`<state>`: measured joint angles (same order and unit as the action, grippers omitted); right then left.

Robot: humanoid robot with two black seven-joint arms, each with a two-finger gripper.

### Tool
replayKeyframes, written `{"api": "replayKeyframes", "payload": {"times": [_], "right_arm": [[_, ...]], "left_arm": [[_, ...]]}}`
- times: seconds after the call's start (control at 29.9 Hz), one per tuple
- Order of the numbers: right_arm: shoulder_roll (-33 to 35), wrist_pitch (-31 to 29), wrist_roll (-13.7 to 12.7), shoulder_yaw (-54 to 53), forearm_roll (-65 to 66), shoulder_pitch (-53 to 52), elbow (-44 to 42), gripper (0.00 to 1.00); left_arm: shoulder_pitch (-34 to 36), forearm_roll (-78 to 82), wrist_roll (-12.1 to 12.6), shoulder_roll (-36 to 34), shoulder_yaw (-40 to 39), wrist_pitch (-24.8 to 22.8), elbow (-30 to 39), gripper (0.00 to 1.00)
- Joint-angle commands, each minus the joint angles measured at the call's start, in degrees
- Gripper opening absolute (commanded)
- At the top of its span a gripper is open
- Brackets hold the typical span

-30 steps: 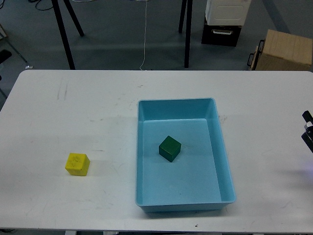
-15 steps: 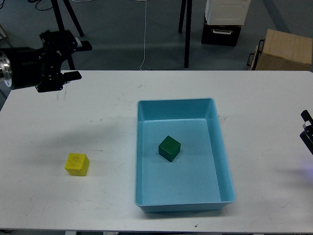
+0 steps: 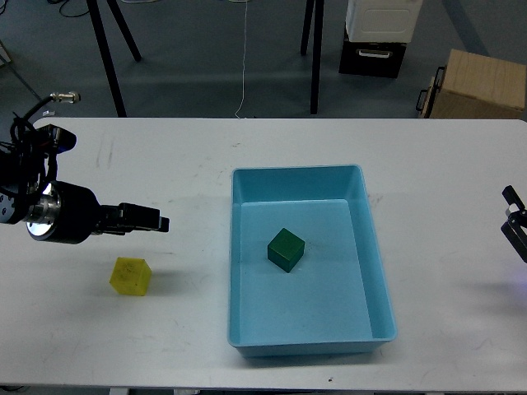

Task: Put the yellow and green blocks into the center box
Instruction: 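Swing the left gripper down toward the yellow cube, then close the left gripper on the yellow cube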

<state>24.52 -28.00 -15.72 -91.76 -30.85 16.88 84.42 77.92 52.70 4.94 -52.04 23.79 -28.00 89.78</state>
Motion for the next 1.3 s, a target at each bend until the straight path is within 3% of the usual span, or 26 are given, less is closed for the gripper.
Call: {"api": "replayKeyframes", "payload": {"times": [0.0,0.13,0.7,0.94,1.1,1.2,1.27], "right_arm": [[0.0,0.0,0.0,0.0,0.1,0.0,-0.5,0.97],[0.0,0.0,0.0,0.1,0.2,-0.4,-0.7,0.97],[0.0,0.0,0.0,0.1,0.9,-0.4,-1.3,0.97],[0.0,0.0,0.0,0.0,0.9,-0.4,-1.6,0.97],[0.0,0.0,0.0,0.1,0.9,-0.4,-1.5,0.97],[0.0,0.0,0.0,0.0,0.9,-0.4,-1.5,0.97],[0.0,0.0,0.0,0.0,0.9,-0.4,-1.5,0.97]], "left_arm": [[-0.5,1.4,0.1,1.0,1.0,0.0,-0.6,1.0],[-0.8,7.6,-0.3,1.7,2.9,0.0,-2.7,1.0],[-5.1,7.8,-0.5,7.5,2.2,0.0,-9.9,1.0],[-6.4,7.9,-0.5,8.4,2.2,0.0,-10.8,0.93],[-6.4,8.0,-1.0,8.2,2.2,0.0,-10.4,0.67],[-6.3,8.1,-1.3,7.7,2.0,0.0,-9.1,0.24],[-6.1,8.3,-0.8,7.6,1.9,0.0,-9.0,0.1]]}}
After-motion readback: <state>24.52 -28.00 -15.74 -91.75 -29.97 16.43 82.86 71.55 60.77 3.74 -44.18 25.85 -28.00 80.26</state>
